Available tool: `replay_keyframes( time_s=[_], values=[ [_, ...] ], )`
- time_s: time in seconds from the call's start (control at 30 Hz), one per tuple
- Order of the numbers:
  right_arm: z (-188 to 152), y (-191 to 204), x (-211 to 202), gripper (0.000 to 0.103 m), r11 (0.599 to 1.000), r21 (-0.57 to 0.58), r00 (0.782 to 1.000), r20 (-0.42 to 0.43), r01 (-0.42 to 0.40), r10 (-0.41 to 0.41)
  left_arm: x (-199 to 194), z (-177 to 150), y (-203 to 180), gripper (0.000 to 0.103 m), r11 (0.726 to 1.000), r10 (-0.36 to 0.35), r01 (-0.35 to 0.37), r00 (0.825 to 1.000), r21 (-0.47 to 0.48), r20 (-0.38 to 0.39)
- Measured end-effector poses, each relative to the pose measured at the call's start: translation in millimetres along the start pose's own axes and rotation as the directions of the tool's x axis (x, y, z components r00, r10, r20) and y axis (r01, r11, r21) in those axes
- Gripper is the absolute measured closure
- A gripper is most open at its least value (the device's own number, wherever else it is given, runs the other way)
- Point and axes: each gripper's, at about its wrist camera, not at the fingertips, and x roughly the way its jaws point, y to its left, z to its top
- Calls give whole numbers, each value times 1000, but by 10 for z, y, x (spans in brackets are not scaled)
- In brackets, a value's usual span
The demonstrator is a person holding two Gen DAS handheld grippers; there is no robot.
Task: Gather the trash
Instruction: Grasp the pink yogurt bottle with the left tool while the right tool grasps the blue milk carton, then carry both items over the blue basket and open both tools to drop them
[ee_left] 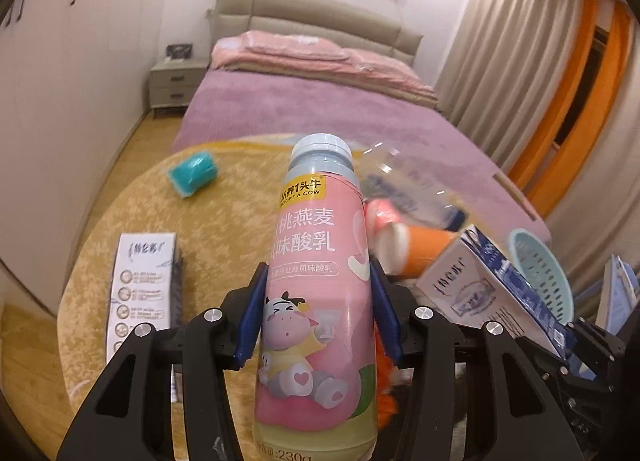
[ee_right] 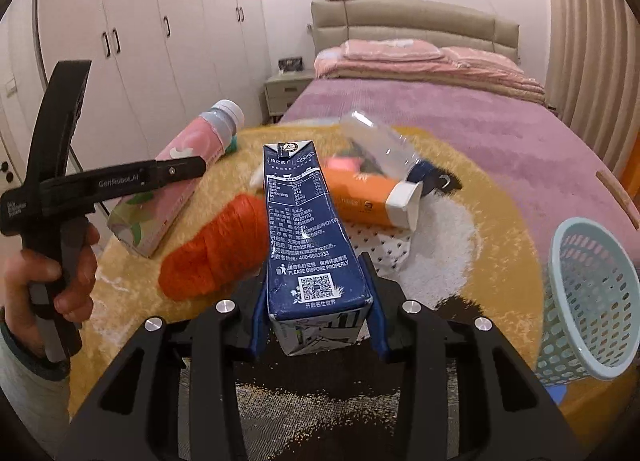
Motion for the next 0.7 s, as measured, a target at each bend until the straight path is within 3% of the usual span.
replay_keyframes(
  time_s=[0.33, 0.5, 0.7],
  values=[
    [46, -477, -369, 66, 993, 101, 994, 78, 66, -74, -97, 100, -687, 56, 987, -135, 132, 990, 97, 32],
    [6, -866, -492, 66, 974, 165, 982, 86, 154, -169, 218, 42, -1084, 56, 969, -208, 210, 978, 127, -34],
    [-91, -1388, -665, 66, 935, 257, 959, 77, 245, -272, 667, -4, -1617, 56, 938, -296, 310, 949, 155, -107]
  ],
)
